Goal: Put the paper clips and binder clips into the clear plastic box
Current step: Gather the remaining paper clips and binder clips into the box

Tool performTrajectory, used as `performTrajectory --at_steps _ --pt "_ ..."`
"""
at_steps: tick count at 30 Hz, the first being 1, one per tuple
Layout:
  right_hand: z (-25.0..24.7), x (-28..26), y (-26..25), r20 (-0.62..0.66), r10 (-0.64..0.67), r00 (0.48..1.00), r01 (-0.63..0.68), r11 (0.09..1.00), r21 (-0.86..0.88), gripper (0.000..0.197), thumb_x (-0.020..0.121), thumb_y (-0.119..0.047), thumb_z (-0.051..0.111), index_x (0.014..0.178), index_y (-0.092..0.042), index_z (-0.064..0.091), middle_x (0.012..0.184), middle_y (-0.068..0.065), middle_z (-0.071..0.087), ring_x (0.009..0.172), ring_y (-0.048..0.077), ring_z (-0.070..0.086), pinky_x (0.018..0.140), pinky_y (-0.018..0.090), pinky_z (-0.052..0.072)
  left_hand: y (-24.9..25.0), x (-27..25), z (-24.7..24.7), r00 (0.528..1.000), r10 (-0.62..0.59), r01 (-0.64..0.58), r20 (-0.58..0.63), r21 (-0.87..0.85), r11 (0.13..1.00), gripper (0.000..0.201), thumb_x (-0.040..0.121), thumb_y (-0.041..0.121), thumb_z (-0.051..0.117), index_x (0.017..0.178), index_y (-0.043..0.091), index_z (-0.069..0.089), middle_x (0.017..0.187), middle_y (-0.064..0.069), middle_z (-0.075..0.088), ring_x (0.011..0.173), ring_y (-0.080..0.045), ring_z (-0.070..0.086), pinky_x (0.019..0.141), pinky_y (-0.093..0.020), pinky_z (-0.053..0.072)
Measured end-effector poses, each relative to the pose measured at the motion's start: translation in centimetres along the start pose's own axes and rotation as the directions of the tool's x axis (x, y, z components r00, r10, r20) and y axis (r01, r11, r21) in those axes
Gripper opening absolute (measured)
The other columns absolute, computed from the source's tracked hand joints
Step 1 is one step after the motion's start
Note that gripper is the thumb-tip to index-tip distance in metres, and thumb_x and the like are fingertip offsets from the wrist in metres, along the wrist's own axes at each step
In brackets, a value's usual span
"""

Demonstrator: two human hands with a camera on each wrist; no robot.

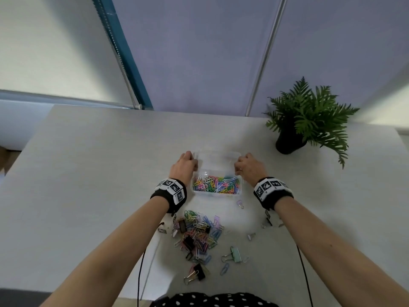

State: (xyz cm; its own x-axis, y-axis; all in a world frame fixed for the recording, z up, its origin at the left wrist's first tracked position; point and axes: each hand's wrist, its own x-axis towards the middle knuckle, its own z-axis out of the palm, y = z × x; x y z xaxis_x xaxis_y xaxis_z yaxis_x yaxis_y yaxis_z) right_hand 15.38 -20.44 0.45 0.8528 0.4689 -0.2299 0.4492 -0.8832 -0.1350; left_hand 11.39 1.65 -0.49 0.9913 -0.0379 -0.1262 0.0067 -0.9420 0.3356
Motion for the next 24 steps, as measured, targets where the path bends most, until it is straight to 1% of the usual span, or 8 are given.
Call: performTrajectory --at_steps 5,8,10,13,16,19,22,24 --pt "0.7 -0.8 -0.3 0.011 0.002 1.000 -0.002 1.000 -0.001 0.019 0.091 -0.020 0.050 0.100 -0.007 0.062 0.112 0.007 0.058 0.111 0.023 0.041 0.073 0.031 0.044 -0.2 -1.3 0.5 1.000 -0.012 0.012 0.001 -0.054 0.998 0.013 0.087 0.010 0.059 0.098 0.006 0.065 0.105 -0.009 0.053 0.099 -0.023 0.054 0.088 -0.039 0.050" --pt "0.7 -1.4 -0.8 -0.005 -0.009 1.000 0.009 1.000 -0.004 0.025 0.091 -0.022 0.052 0.111 -0.008 0.059 0.117 0.009 0.058 0.114 0.025 0.044 0.085 0.035 0.043 -0.5 -2.1 0.2 0.999 0.033 -0.035 -0.014 -0.114 0.993 0.034 0.087 0.014 0.059 0.120 0.009 0.057 0.114 -0.011 0.054 0.109 -0.025 0.049 0.092 -0.040 0.048" --pt "0.7 -2.7 -1.4 -0.193 -0.071 0.979 0.068 0.997 -0.026 0.030 0.081 -0.018 0.066 0.108 -0.008 0.061 0.110 0.011 0.063 0.106 0.027 0.054 0.084 0.036 0.047 -0.7 -3.4 -0.5 0.991 0.123 -0.127 -0.050 -0.091 0.988 0.050 0.085 0.024 0.061 0.131 0.009 0.047 0.123 -0.012 0.053 0.114 -0.027 0.045 0.094 -0.038 0.046" --pt "2.2 -6.4 -3.7 -0.434 -0.279 0.857 0.303 0.953 -0.013 0.030 0.064 -0.001 0.077 0.092 -0.007 0.067 0.087 0.009 0.070 0.081 0.024 0.065 0.069 0.029 0.054 -0.6 -7.1 -1.4 0.974 0.190 -0.207 -0.124 -0.147 0.967 0.050 0.086 0.034 0.050 0.127 0.006 0.050 0.119 -0.012 0.056 0.107 -0.025 0.052 0.087 -0.030 0.048" --pt "4.8 -10.0 -6.4 -0.271 -0.464 0.843 0.507 0.854 0.117 0.028 0.073 -0.005 0.072 0.099 -0.010 0.065 0.097 0.007 0.069 0.089 0.021 0.064 0.080 0.032 0.056 -0.5 -11.3 -0.5 0.966 0.246 -0.223 0.081 -0.222 0.949 0.038 0.089 0.029 0.043 0.118 0.009 0.056 0.117 -0.010 0.057 0.097 -0.020 0.058 0.089 -0.029 0.052" --pt "6.6 -10.4 -8.5 0.015 -0.449 0.894 0.441 0.885 0.151 0.054 0.082 -0.021 0.063 0.131 -0.009 0.043 0.131 0.009 0.050 0.122 0.023 0.045 0.104 0.036 0.040 -0.5 -13.0 1.8 0.931 0.230 -0.221 0.284 -0.063 0.973 0.039 0.088 0.022 0.057 0.125 0.013 0.049 0.127 -0.005 0.050 0.111 -0.020 0.051 0.095 -0.035 0.048" --pt "6.6 -9.6 -10.2 0.086 -0.327 0.941 0.316 0.942 0.115 0.074 0.085 -0.041 0.056 0.141 -0.007 0.022 0.144 0.010 0.033 0.133 0.024 0.030 0.111 0.037 0.028 0.0 -12.9 3.0 0.957 0.124 -0.137 0.264 0.030 0.990 0.050 0.082 0.026 0.064 0.126 0.013 0.045 0.126 -0.004 0.049 0.116 -0.021 0.046 0.099 -0.031 0.040" --pt "6.5 -9.4 -11.0 0.055 -0.274 0.960 0.269 0.960 0.081 0.070 0.084 -0.042 0.056 0.137 -0.005 0.028 0.138 0.011 0.038 0.128 0.026 0.034 0.107 0.037 0.031 0.3 -12.6 3.2 0.965 0.105 -0.132 0.241 0.096 0.987 0.044 0.082 0.025 0.064 0.121 0.013 0.048 0.123 -0.005 0.051 0.115 -0.022 0.045 0.098 -0.031 0.037"
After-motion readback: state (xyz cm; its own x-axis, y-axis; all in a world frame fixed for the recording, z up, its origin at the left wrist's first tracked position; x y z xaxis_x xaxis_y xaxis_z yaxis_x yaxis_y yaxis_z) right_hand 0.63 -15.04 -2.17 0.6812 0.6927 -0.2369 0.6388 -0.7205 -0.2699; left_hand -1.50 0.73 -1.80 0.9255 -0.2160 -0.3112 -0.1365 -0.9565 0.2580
